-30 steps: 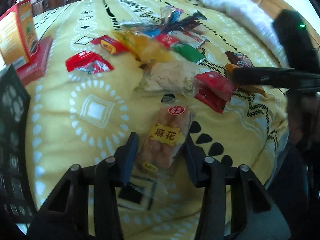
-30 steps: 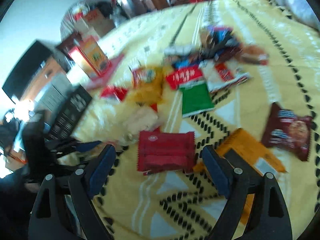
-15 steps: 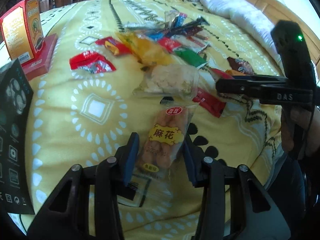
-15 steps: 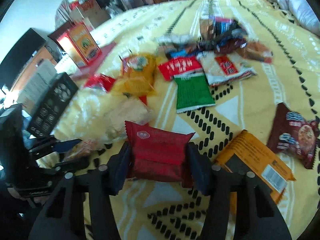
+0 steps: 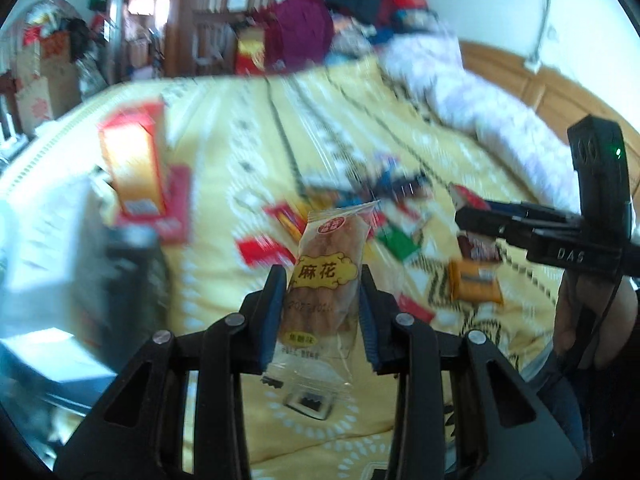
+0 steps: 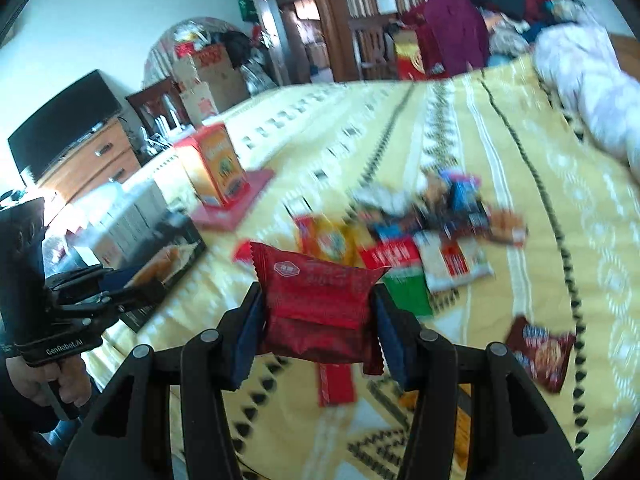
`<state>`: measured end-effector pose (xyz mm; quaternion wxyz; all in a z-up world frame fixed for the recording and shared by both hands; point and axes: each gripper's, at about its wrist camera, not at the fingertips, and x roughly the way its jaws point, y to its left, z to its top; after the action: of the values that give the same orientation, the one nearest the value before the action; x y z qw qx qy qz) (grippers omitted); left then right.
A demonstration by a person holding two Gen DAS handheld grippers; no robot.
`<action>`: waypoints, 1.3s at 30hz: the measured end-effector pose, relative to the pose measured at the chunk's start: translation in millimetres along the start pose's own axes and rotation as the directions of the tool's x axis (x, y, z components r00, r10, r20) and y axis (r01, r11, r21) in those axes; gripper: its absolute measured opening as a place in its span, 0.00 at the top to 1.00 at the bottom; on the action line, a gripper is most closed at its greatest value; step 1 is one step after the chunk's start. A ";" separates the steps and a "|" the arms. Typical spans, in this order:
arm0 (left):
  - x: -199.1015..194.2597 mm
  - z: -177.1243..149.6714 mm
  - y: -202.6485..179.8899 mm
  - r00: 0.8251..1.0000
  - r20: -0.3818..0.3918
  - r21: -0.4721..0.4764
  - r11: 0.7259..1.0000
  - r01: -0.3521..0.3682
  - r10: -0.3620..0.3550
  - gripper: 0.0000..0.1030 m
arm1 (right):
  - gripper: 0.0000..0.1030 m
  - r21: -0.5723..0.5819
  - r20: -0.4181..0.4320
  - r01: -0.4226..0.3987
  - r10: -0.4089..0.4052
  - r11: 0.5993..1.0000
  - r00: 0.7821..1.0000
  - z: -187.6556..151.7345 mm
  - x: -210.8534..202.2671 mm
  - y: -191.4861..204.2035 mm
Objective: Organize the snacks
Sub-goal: 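Lower the dough-stick packet into the bowl while the right tool drops the red packet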
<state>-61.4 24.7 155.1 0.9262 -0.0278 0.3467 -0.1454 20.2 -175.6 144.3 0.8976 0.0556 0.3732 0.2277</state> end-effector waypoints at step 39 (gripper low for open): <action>-195.8 -59.5 283.4 0.831 -0.046 -0.537 0.688 -0.488 0.554 0.65 | 0.41 -0.345 -0.249 -0.574 0.517 0.743 0.819 114.5 119.8 443.5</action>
<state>-169.5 355.1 190.9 0.9037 -0.1895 0.3101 0.2265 10.9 281.1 268.7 0.7547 -0.0402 0.3460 0.5559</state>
